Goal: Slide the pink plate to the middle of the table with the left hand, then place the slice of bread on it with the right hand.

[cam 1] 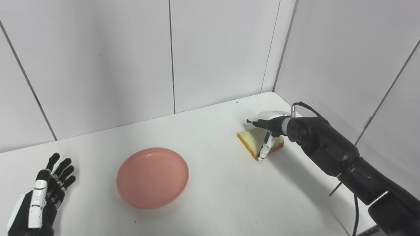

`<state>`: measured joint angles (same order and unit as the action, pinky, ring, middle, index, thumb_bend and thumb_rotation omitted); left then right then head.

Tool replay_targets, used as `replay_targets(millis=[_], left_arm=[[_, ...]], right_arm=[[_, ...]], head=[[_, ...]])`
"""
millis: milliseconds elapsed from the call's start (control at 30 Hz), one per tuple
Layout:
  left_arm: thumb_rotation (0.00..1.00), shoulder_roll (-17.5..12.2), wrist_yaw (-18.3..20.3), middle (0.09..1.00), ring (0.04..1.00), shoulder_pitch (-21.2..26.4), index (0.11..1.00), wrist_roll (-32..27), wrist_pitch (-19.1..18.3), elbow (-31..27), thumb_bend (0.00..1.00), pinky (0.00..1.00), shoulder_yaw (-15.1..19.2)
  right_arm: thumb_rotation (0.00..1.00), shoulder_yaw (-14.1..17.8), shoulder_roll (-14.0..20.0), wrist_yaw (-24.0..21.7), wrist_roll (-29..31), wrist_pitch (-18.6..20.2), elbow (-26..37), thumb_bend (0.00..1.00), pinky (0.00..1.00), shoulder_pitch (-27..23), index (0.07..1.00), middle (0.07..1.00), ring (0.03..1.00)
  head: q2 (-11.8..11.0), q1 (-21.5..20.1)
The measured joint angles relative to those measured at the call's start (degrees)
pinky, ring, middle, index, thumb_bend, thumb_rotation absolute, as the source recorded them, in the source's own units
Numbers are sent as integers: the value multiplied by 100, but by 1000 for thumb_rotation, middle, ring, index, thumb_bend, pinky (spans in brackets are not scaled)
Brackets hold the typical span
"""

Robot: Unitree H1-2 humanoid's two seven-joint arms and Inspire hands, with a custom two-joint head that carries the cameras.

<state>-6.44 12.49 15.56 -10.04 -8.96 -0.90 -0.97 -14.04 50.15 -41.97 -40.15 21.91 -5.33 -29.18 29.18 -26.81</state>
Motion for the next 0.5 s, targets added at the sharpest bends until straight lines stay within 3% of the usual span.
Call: replay_targets(millis=[133, 333, 500], left_arm=[[1000, -5, 4, 947, 950, 0, 960, -3, 0, 2, 673, 943, 1], [1000, -27, 4, 948, 950, 0, 962, -4, 0, 3, 665, 937, 4], [1000, -26, 4, 944, 947, -1, 957, -6, -6, -9, 666, 935, 2]], right_arm=[[334, -8, 38, 25, -99, -36, 248, 1000, 899, 43, 1000, 1000, 995], [263, -20, 179, -13, -138, -90, 380, 1000, 939, -54, 1000, 1000, 1000], [283, -207, 178, -17, -165, -277, 67, 1000, 921, -240, 1000, 1000, 1000]], head=[[0, 0], [18, 17], [53, 44]])
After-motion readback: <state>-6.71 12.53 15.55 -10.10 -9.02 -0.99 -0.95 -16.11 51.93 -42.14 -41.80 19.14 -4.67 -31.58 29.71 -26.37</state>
